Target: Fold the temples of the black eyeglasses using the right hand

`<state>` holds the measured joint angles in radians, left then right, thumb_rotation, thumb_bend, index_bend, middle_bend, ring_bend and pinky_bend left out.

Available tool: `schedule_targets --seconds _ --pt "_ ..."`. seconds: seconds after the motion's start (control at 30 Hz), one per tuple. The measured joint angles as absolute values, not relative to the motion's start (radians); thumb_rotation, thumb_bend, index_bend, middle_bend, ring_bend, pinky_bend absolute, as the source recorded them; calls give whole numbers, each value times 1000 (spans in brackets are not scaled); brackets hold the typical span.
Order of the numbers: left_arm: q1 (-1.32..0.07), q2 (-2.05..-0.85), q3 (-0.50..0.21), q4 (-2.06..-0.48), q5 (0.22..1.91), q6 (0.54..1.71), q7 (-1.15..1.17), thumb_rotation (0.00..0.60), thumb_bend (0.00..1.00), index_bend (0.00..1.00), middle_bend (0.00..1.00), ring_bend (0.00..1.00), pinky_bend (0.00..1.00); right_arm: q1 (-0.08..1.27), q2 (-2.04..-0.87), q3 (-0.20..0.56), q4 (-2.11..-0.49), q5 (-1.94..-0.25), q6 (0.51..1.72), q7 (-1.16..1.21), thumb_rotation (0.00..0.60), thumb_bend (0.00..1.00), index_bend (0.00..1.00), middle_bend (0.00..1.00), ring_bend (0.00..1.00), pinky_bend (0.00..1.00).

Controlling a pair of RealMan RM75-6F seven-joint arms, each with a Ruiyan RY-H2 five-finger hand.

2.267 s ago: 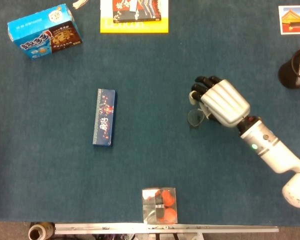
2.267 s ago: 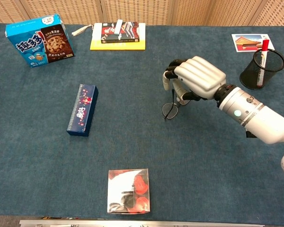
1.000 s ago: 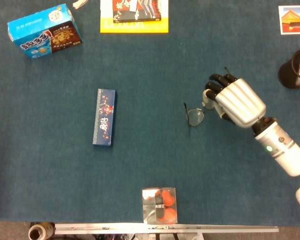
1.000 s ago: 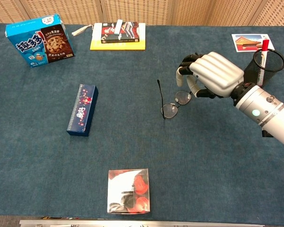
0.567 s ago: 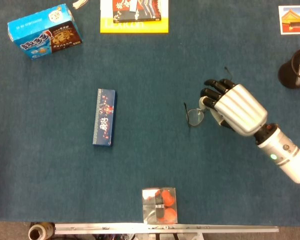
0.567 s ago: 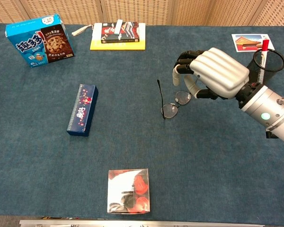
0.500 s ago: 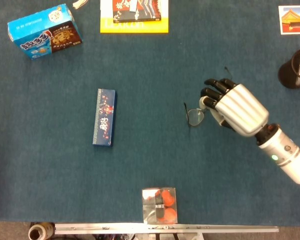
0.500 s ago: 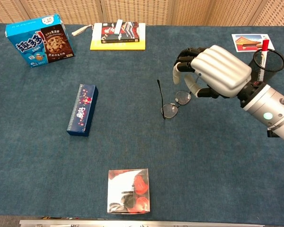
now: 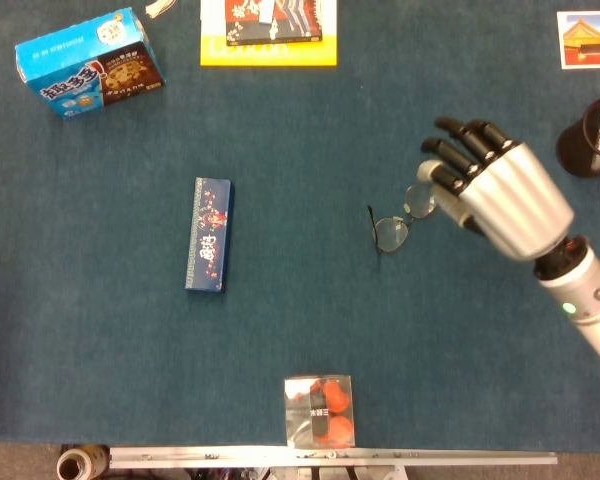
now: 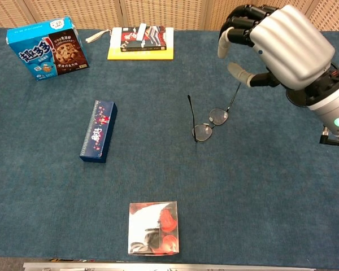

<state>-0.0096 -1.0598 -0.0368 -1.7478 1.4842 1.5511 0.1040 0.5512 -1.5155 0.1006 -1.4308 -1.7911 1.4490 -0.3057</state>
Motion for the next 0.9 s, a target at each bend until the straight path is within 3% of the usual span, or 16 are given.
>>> schedule_targets --seconds 0.6,0.9 --pt "-14 -1060 -40 -1748 1478 1545 104 600 0 452 361 309 348 559 -1576 166 -1257 -1716 1457 -315 600 250 470 373 256 383" --pt "-14 -1061 -38 -1748 1480 1544 107 600 0 452 361 309 348 566 -1583 182 -1216 -1662 1427 -318 600 166 468 363 247 383"
